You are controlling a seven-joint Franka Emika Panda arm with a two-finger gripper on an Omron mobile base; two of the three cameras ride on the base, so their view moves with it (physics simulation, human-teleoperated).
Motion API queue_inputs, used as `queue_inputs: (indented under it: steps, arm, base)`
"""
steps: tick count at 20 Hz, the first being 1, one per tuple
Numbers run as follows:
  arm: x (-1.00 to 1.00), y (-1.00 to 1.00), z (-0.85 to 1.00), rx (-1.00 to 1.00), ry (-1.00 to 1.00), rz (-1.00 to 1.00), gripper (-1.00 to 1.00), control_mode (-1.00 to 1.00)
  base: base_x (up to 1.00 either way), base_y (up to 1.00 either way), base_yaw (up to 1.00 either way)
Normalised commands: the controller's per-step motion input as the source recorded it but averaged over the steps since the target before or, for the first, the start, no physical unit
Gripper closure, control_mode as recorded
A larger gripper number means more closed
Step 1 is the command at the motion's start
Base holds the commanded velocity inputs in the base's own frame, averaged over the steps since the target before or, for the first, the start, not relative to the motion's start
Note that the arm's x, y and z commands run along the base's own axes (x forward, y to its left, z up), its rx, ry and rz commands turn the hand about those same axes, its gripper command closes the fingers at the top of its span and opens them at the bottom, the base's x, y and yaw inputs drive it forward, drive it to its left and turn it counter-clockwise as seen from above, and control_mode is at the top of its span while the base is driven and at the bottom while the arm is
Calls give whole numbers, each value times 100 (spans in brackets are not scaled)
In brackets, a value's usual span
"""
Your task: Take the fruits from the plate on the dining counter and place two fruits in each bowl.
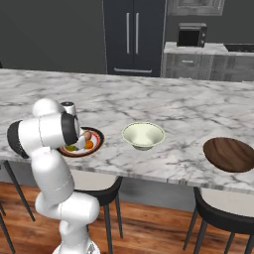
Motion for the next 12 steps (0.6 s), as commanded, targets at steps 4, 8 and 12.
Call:
queue_inputs:
  steps: [4,8,12]
  arm:
    - [0,1,-33,0,0,0,-100,-100]
    - [0,0,-1,0,0,0,-100,-100]
    - [0,0,-1,0,2,0,100,-100]
  base:
    - [0,0,0]
    - [0,0,0]
    - [0,0,0]
